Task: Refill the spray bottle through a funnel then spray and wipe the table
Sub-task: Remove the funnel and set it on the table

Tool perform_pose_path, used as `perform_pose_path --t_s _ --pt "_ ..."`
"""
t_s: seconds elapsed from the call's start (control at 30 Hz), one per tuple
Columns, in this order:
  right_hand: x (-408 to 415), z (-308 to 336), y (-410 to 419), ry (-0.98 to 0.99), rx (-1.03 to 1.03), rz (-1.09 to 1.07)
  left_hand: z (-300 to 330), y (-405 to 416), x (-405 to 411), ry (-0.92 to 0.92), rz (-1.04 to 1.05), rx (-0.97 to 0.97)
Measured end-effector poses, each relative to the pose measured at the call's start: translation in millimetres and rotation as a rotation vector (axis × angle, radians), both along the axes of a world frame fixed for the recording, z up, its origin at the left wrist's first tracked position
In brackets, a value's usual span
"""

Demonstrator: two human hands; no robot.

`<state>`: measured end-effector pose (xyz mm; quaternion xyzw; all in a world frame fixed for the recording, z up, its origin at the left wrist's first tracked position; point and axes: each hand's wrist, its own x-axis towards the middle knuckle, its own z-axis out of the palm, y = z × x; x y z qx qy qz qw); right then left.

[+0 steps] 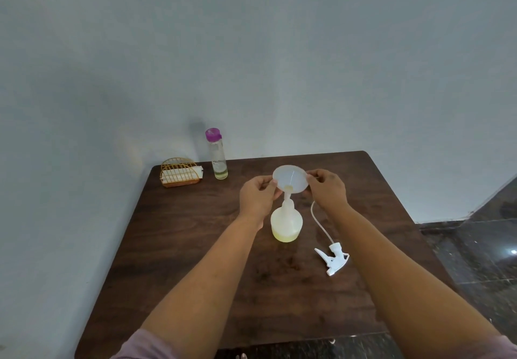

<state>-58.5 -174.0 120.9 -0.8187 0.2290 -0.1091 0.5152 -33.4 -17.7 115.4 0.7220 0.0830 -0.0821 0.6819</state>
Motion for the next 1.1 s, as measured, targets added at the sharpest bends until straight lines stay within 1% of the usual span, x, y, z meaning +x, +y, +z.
perform_pose_path --t_s 0.17,0.27,0.37,0.5,0.63,0.77,0.83,0.93,1.03,1.1 --pt "-2.4 -0.8 1.9 0.013 -0.047 0.052 -3.0 0.3 -3.0 0.022 -0.011 0.011" --pt "-1.3 -1.0 1.3 -0.024 -0.08 0.026 -4.1 1.5 -0.9 -0.021 -0.051 0.038" --pt "-3.5 -4.9 -0.8 0.01 -0.103 0.041 -7.0 -0.1 -0.8 0.017 -0.088 0.052" --pt "-4.6 -7.0 -2.3 -0.016 -0.12 0.029 -11.1 -3.5 -0.9 -0.005 -0.076 0.087" --pt "-6.6 -12.1 -2.0 0.035 -0.152 0.067 -16.4 -1.2 -2.1 0.021 -0.093 0.081" --pt "-5.8 -13.3 0.2 -0.021 -0.146 0.047 -18.0 -2.5 -2.1 -0.017 -0.055 0.111" --pt "-4.1 -14.9 -0.3 -0.007 -0.139 0.046 -18.3 -2.5 -1.2 -0.009 -0.046 0.1" --pt "-4.8 -17.6 -0.9 0.034 -0.108 0.06 -20.7 -3.0 -2.1 0.023 -0.058 0.133" --pt "-5.3 -14.3 2.4 -0.032 -0.13 0.044 -18.6 -4.6 -1.5 0.01 -0.018 0.128" --pt "-3.9 -14.6 2.2 -0.04 -0.129 0.035 -17.6 -5.4 0.2 0.005 -0.004 0.128"
